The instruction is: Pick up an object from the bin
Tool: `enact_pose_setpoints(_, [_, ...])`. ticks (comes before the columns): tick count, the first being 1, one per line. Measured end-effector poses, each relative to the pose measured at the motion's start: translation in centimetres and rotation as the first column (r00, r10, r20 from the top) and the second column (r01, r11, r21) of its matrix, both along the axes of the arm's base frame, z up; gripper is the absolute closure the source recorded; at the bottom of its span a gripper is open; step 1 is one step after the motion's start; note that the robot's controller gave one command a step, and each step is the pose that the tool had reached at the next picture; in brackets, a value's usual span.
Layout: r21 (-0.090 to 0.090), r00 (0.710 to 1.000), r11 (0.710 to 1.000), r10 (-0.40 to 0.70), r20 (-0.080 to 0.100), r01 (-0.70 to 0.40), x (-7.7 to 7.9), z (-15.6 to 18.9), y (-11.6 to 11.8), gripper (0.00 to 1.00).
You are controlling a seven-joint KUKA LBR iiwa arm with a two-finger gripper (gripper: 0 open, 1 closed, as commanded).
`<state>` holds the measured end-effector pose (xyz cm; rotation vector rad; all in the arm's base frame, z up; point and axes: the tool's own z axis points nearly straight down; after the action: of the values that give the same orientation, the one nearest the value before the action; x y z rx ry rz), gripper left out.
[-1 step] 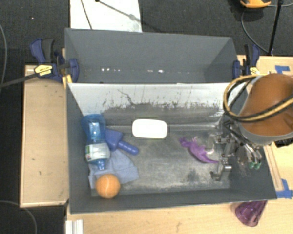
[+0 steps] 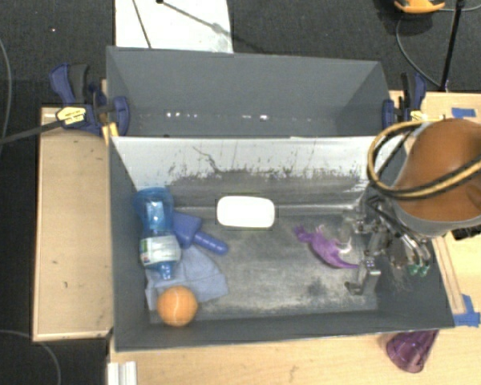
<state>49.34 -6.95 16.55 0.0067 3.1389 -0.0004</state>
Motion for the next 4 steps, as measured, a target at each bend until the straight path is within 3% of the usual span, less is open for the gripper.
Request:
enact_pose_setpoints(1, [-0.001, 1.000, 1.000, -0.016, 0.008, 0.016, 4.8, -4.7, -1.5, 0.00])
enact_pose_setpoints(2, [0.001, 0.994, 0.994, 0.110, -0.002, -0.110, 6.1, -8.0, -1.5, 0.00])
enact_pose_setpoints(3, [0.001, 0.985, 0.985, -0.172, 0.012, 0.172, 5.4, -9.4, -0.3, 1.00])
enact_pose_setpoints(4, [0.001, 0.985, 0.985, -0.171, 0.012, 0.171, 5.4, -9.4, -0.3, 1.00])
